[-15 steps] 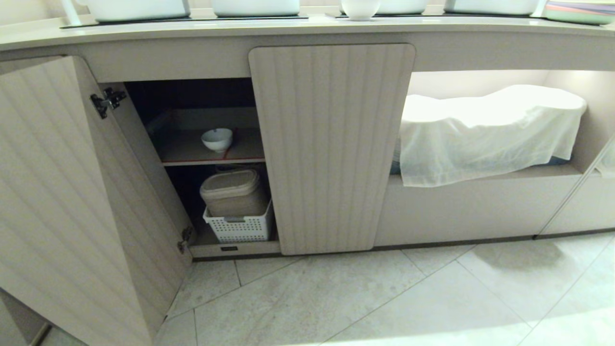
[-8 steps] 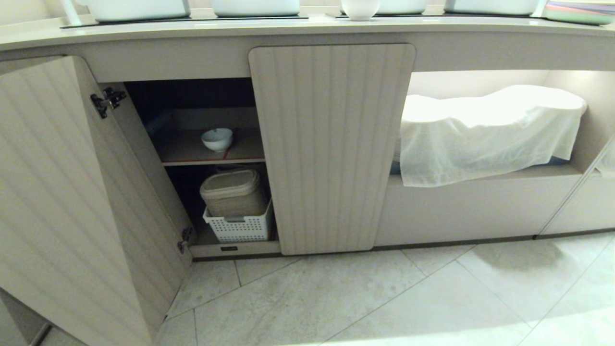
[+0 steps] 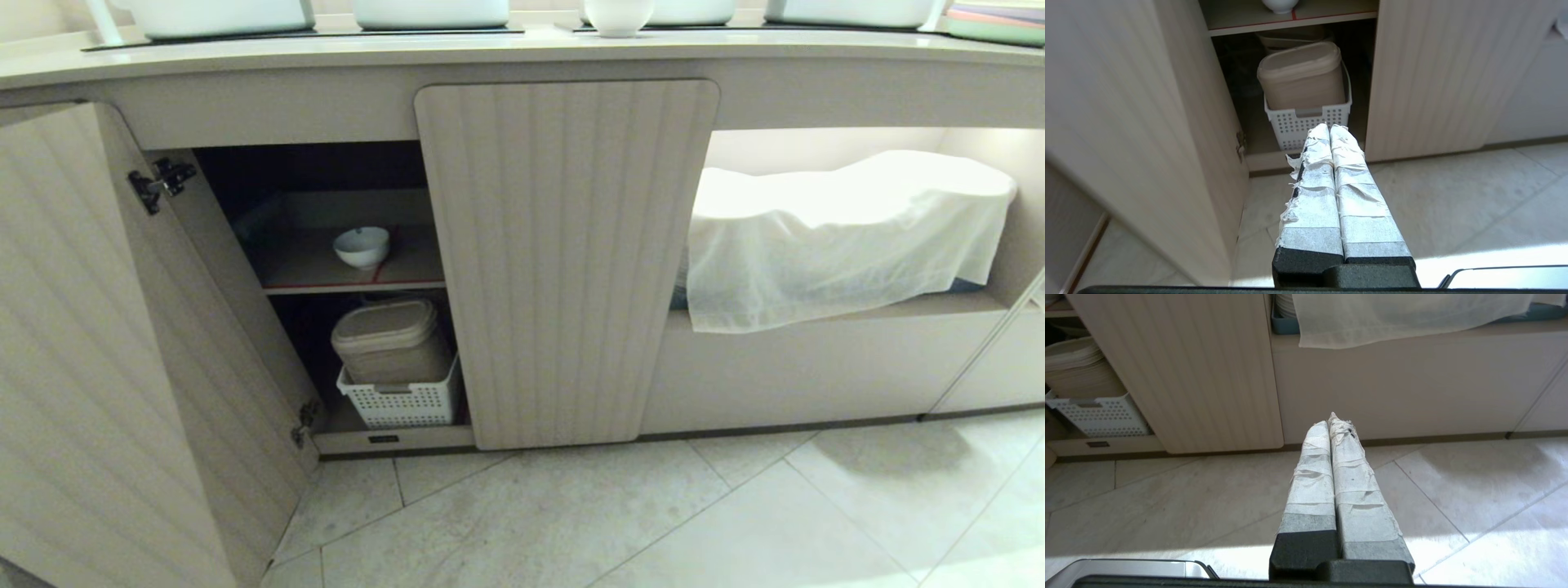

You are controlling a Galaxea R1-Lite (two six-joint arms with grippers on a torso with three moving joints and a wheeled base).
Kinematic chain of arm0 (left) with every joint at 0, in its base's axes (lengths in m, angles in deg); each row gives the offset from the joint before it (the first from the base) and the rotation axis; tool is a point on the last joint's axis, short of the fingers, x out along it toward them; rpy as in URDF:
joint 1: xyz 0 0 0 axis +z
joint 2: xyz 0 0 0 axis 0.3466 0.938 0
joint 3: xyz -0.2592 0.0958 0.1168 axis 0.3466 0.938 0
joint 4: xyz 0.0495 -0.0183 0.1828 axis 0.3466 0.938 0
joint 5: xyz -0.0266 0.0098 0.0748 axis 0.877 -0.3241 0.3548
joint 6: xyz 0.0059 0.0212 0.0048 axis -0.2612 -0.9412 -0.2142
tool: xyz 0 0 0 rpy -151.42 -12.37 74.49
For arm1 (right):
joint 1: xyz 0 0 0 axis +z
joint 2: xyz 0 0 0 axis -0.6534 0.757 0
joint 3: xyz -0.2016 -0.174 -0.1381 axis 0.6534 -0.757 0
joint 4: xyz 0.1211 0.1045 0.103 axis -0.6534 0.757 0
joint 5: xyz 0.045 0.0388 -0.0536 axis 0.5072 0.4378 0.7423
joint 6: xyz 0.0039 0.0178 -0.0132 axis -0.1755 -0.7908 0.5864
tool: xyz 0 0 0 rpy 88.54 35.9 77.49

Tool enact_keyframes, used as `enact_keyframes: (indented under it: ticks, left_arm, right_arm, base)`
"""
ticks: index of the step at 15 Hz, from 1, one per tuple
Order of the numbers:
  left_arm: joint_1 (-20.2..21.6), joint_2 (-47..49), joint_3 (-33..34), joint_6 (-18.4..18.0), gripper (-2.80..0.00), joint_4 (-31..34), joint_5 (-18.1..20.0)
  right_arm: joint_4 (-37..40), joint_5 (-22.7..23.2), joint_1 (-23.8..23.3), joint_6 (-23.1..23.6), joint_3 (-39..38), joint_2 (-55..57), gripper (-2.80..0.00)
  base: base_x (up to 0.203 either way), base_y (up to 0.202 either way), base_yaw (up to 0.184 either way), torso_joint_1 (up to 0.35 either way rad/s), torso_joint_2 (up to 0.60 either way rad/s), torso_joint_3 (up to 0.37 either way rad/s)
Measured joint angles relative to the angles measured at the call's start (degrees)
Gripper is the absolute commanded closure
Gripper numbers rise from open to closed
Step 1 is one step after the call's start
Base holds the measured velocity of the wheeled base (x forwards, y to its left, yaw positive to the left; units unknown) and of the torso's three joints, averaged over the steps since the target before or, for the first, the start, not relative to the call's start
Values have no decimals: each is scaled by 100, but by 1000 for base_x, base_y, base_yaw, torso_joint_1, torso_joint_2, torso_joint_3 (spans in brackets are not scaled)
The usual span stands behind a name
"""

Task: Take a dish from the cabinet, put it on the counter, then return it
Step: Take the bowl from the cabinet

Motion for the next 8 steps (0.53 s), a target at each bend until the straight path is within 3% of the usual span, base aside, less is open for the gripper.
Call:
enact_keyframes:
  ticks: [8]
  left_arm:
    - [0, 0, 0, -1, 0, 7, 1]
  right_arm:
    - [2, 0, 0, 1, 0, 0, 0]
  base:
    - [196, 0, 0, 3, 2, 1]
